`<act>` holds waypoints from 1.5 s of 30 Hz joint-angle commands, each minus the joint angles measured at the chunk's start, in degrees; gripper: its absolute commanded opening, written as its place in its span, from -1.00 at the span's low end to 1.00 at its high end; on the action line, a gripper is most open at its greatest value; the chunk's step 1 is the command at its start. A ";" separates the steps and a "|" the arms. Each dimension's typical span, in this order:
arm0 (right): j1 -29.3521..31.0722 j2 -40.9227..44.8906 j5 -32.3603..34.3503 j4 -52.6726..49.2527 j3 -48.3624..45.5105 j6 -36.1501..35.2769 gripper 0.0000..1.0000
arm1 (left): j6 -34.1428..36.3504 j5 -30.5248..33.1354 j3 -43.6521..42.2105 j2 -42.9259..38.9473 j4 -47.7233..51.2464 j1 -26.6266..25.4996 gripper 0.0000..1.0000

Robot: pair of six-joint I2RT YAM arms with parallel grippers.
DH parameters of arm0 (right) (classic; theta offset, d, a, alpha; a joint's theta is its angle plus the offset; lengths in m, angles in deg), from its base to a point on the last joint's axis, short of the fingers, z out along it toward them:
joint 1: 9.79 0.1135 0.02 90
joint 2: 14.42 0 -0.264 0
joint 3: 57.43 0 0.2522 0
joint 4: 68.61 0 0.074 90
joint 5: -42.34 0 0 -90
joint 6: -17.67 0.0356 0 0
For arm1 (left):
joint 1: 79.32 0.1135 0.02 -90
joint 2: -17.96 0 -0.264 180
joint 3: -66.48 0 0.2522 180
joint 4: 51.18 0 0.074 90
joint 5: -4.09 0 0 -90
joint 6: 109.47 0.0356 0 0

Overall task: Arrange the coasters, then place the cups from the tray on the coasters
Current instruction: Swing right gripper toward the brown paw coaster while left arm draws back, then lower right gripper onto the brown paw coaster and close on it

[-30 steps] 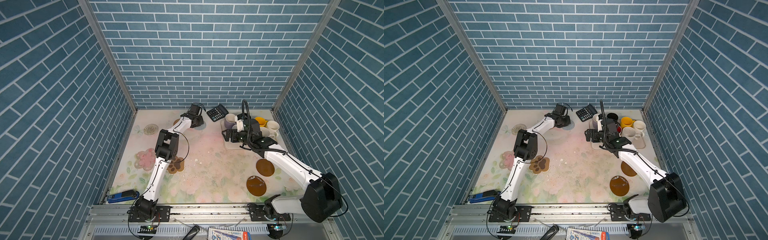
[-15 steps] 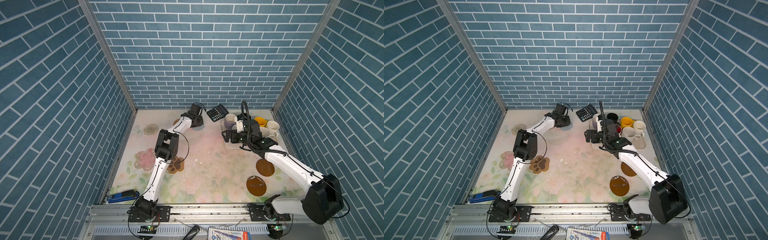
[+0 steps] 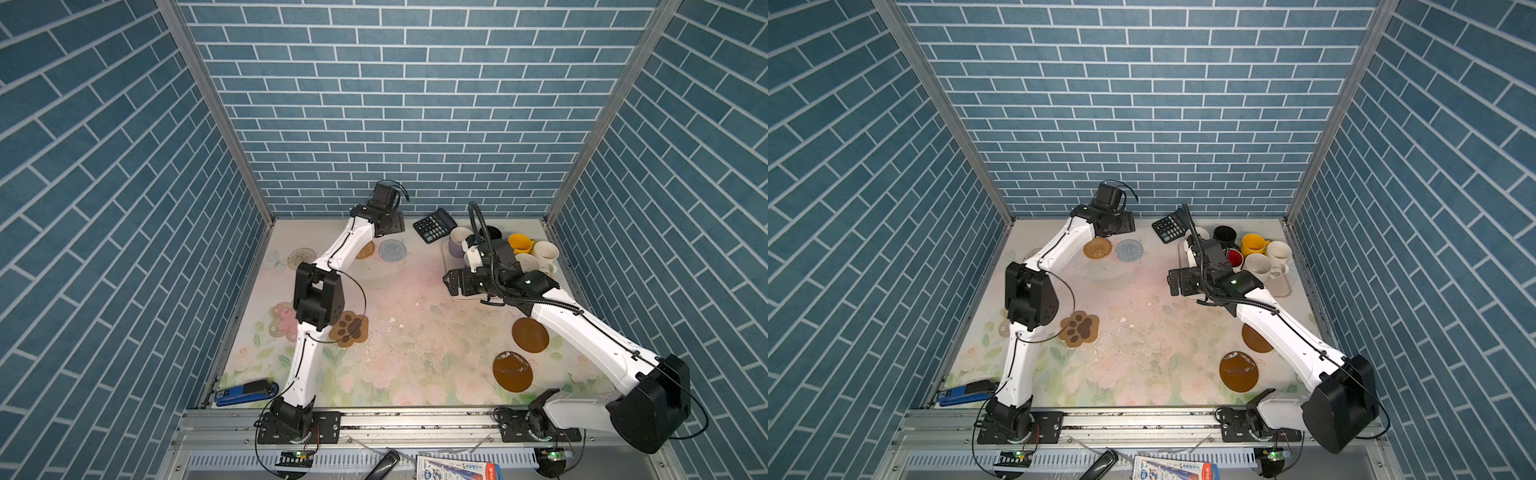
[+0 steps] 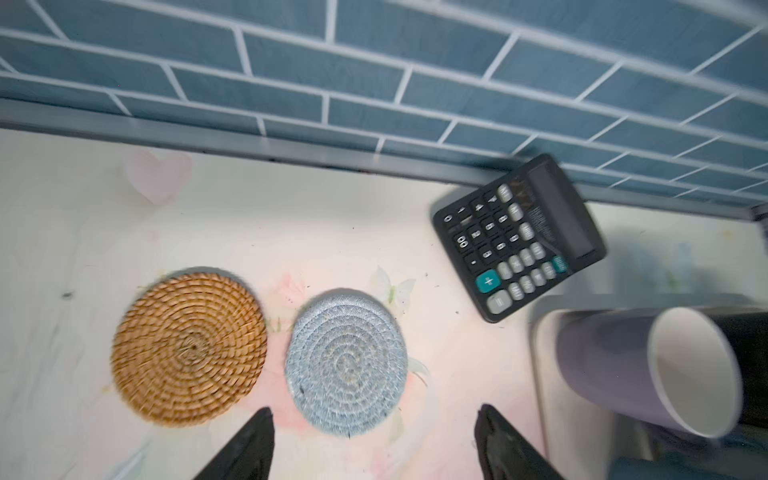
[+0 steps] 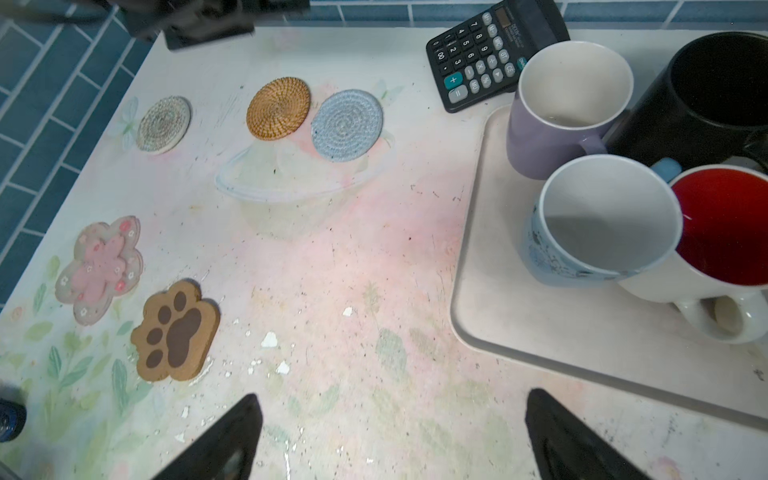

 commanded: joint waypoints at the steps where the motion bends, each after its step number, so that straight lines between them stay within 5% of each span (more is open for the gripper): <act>1: 3.08 2.07 3.86 -8.02 3.47 -2.39 0.98 | 0.96 2.98 -9.00 -9.57 1.33 -0.34 0.59; 13: 16.18 -9.34 1.77 2.85 5.53 -0.88 0.97 | -1.33 5.08 -44.63 -51.31 0.77 3.15 0.76; 20: 25.11 -29.09 4.50 4.92 18.36 -4.43 0.97 | 1.29 0.98 -47.99 -67.87 7.14 7.64 0.78; 28: 29.82 -45.01 2.57 10.90 29.58 -4.49 0.97 | 4.94 3.87 -43.32 -75.63 15.44 7.62 0.79; 34: 31.76 -54.43 2.03 10.06 37.50 -5.45 0.97 | 5.06 0.13 -42.27 -77.26 16.08 7.66 0.79; 45: 34.20 -63.26 4.23 7.09 46.51 -5.63 0.97 | 5.89 -3.67 -38.11 -75.60 17.70 7.65 0.79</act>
